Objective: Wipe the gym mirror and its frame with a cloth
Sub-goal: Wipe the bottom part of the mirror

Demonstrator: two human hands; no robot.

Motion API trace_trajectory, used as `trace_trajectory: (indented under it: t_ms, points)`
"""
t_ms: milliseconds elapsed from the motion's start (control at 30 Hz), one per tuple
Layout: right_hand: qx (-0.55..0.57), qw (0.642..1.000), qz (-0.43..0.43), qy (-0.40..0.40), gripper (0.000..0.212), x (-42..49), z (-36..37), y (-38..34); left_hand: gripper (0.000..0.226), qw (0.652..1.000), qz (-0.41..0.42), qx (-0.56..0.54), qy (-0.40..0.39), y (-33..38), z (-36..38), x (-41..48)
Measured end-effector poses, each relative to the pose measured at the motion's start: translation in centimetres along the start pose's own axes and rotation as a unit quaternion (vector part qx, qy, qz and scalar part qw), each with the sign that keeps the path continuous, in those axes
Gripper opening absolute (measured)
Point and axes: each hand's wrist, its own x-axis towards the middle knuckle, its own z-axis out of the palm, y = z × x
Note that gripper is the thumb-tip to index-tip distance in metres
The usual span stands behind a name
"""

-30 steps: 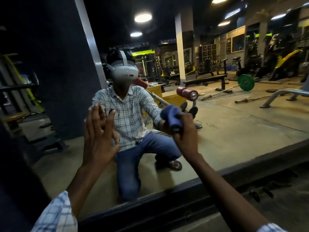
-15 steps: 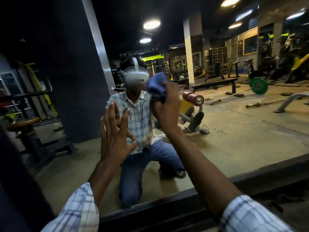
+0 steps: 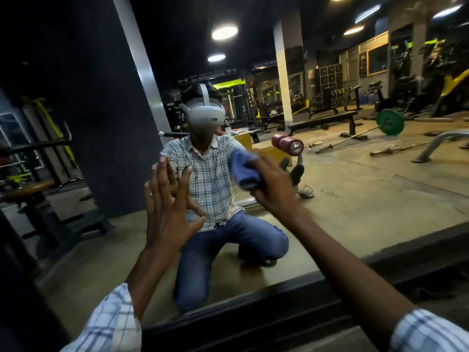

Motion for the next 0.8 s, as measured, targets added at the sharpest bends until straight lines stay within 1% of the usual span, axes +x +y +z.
trace_trajectory:
  t_ms: [33, 67, 100, 133, 167, 200, 233, 267, 300, 333, 367, 400, 433, 467, 500, 533, 567, 600, 633, 667, 700, 733, 767, 800]
  points:
    - [0.025, 0.995, 0.057, 0.076, 0.042, -0.7, -1.0, 1.1, 0.129, 1.0, -0.002, 0.0, 0.0, 0.0, 0.1, 0.0]
    - [0.06, 0.975, 0.128, 0.17, 0.039, -1.5, -1.7, 1.6, 0.13, 1.0, -0.007, 0.0, 0.002, 0.1, 0.2, 0.0]
    - [0.092, 0.948, 0.194, 0.236, 0.038, -2.5, -1.5, 1.6, 0.131, 1.0, -0.012, -0.003, 0.006, 0.2, 0.2, 0.0]
    - [0.1, 0.938, 0.222, 0.247, 0.041, -3.5, -0.7, 1.0, 0.132, 1.0, -0.016, -0.007, 0.009, 0.5, 0.3, -0.1]
    - [0.102, 0.953, 0.205, 0.198, 0.046, -4.5, 0.3, 0.2, 0.133, 1.0, -0.015, -0.01, 0.011, 0.9, 0.4, -0.2]
    - [0.084, 0.98, 0.138, 0.116, 0.052, -5.7, 1.2, -0.2, 0.132, 1.0, -0.01, -0.013, 0.012, 1.3, 0.5, -0.3]
    - [0.054, 0.997, 0.053, 0.024, 0.055, -6.7, 1.4, 0.0, 0.131, 1.0, -0.002, -0.018, 0.014, 1.7, 0.6, -0.3]
    - [0.018, 0.999, -0.016, -0.042, 0.054, -7.4, 0.9, 1.0, 0.129, 1.0, 0.006, -0.022, 0.013, 2.1, 0.6, -0.2]
    - [-0.008, 0.996, -0.05, -0.068, 0.053, -7.5, -0.1, 2.7, 0.127, 1.0, 0.011, -0.026, 0.009, 2.6, 0.6, -0.1]
    - [-0.014, 0.997, -0.037, -0.059, 0.053, -7.4, -1.3, 4.2, 0.126, 0.999, 0.015, -0.031, 0.006, 3.1, 0.7, 0.0]
    - [0.0, 1.0, 0.016, -0.014, 0.053, -7.4, -2.4, 5.6, 0.125, 0.999, 0.017, -0.034, 0.005, 3.6, 0.8, 0.2]
    - [0.023, 0.994, 0.09, 0.061, 0.052, -7.3, -3.5, 6.6, 0.124, 0.999, 0.019, -0.035, 0.004, 4.2, 1.0, 0.4]
    - [0.05, 0.972, 0.174, 0.15, 0.049, -7.5, -4.0, 7.3, 0.123, 0.999, 0.019, -0.036, 0.003, 4.7, 1.2, 0.5]
    - [0.07, 0.939, 0.248, 0.228, 0.046, -7.7, -4.0, 7.1, 0.123, 0.999, 0.016, -0.035, 0.003, 5.2, 1.5, 0.5]
    - [0.087, 0.91, 0.294, 0.28, 0.042, -7.8, -3.5, 6.6, 0.123, 0.999, 0.012, -0.034, 0.002, 5.7, 1.8, 0.5]
    - [0.106, 0.902, 0.302, 0.288, 0.041, -8.0, -2.7, 5.7, 0.123, 0.999, 0.009, -0.035, 0.001, 6.2, 2.1, 0.3]
    - [0.124, 0.925, 0.263, 0.245, 0.042, -8.2, -1.8, 4.6, 0.124, 0.999, 0.006, -0.036, 0.0, 6.8, 2.4, 0.2]
    - [0.116, 0.962, 0.188, 0.162, 0.044, -8.4, -1.0, 3.7, 0.124, 0.999, 0.006, -0.038, -0.001, 7.2, 2.6, 0.1]
    - [0.086, 0.989, 0.102, 0.064, 0.047, -8.6, -0.6, 3.2, 0.124, 0.999, 0.007, -0.036, -0.003, 7.6, 2.8, 0.0]
    - [0.047, 0.998, 0.031, -0.011, 0.049, -8.5, -0.9, 3.5, 0.124, 0.999, 0.009, -0.032, -0.006, 7.9, 3.0, -0.1]
    - [0.025, 0.999, -0.001, -0.032, 0.05, -7.8, -1.8, 4.4, 0.124, 0.999, 0.01, -0.031, -0.009, 8.2, 3.1, -0.1]
    - [0.026, 1.0, 0.01, -0.006, 0.051, -6.8, -3.0, 5.5, 0.124, 0.999, 0.008, -0.034, -0.008, 8.4, 3.2, 0.0]
    - [0.041, 0.996, 0.05, 0.055, 0.05, -5.8, -4.3, 6.7, 0.124, 0.999, 0.004, -0.037, -0.005, 8.6, 3.2, 0.2]
    - [0.061, 0.983, 0.107, 0.138, 0.048, -4.7, -5.7, 7.6, 0.124, 0.999, -0.001, -0.039, -0.004, 8.9, 3.2, 0.4]
